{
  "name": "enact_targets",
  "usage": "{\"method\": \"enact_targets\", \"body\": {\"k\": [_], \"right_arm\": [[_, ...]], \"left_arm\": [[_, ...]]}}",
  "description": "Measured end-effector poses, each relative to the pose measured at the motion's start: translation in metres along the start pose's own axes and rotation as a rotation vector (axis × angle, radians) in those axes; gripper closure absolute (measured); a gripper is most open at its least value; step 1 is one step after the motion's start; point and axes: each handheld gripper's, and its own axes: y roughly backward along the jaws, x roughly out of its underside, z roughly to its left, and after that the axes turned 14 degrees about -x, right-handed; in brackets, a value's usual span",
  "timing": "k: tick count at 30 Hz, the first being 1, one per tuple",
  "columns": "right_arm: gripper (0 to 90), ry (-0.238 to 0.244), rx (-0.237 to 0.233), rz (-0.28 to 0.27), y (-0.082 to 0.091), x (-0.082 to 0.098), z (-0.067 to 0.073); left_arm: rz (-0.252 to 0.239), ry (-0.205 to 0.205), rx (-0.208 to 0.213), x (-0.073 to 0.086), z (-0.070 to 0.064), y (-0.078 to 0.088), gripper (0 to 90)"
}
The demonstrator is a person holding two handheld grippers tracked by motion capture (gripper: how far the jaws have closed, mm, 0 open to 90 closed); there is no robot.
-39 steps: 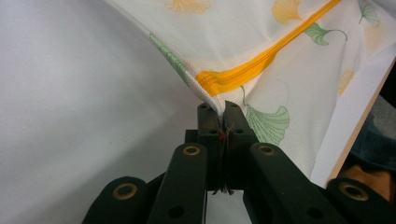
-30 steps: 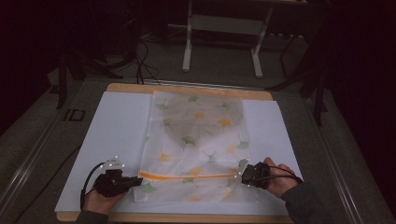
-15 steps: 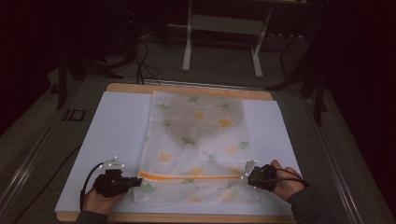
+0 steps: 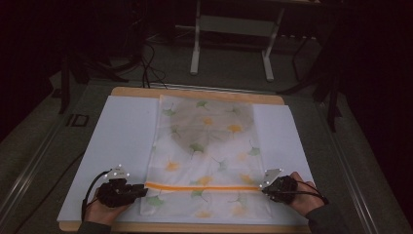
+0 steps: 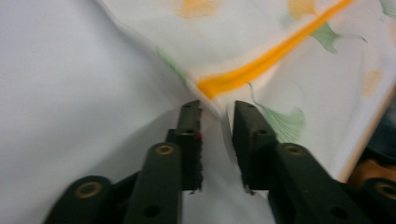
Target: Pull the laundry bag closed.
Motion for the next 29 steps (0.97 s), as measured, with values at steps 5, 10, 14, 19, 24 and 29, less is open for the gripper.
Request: {"method": "enact_targets", "body": {"k": [5,10,14,19,24,29], "right_arm": [[67.4,-0.084,-0.029,-0.138,0.008,0.015,-0.004],[58.1,-0.184,-0.038,-0.288,0.013,0.033,-0.009],[52.8,-0.293,-0.009,-0.362,0.007,0.044,-0.012],[48.3,-0.424,0.059,-0.47,-0.004,0.059,-0.01],[48.2,-0.486,0.113,-0.525,-0.01,0.067,-0.009],[45.4,-0.526,0.168,-0.609,-0.007,0.067,-0.011]], "left_arm": [[-0.035,0.021,-0.053,0.001,0.006,0.005,65.5],[-0.056,0.02,-0.122,0.0,0.009,0.007,63.3],[-0.078,0.017,-0.178,0.0,0.011,0.006,60.7],[-0.101,0.009,-0.234,-0.002,0.013,0.002,58.3],[-0.128,-0.002,-0.298,-0.001,0.018,-0.004,57.8],[-0.118,0.035,-0.327,0.0,0.027,-0.009,55.2]]}}
